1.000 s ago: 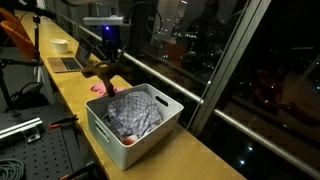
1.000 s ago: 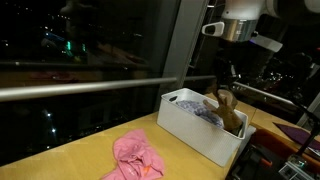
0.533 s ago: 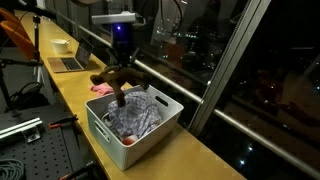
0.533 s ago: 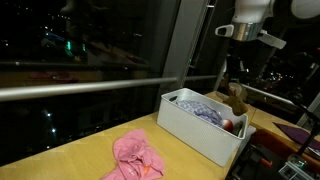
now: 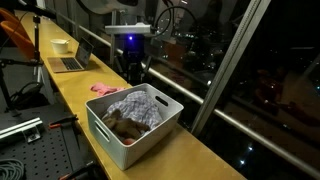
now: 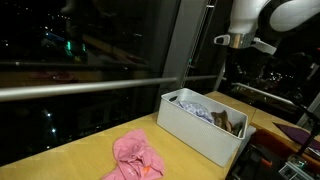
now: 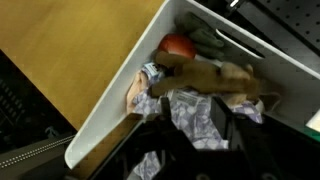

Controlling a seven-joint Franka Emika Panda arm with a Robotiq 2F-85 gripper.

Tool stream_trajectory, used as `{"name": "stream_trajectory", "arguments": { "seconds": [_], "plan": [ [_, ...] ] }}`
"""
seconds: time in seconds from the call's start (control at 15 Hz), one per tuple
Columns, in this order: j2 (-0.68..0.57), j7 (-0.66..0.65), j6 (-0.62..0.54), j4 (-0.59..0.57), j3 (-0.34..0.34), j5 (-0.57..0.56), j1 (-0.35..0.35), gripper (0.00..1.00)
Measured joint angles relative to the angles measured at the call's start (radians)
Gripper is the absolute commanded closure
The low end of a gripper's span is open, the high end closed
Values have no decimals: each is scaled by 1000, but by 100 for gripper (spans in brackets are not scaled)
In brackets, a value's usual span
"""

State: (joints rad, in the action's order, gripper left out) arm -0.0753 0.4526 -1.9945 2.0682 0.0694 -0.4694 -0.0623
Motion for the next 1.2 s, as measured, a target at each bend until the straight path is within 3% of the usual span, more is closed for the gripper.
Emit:
{"name": "stream_trajectory", "arguments": {
  "seconds": [0.2, 0.27, 0.87, 1.2],
  "plan": [
    [-75, -46, -4, -17, 46, -14, -52, 2],
    [-102, -64, -4, -27, 65, -17, -78, 0],
    [-281, -142, -15, -236, 159, -23, -268, 0],
    [-372, -153, -203, -263, 163, -23, -304, 0]
  ]
}}
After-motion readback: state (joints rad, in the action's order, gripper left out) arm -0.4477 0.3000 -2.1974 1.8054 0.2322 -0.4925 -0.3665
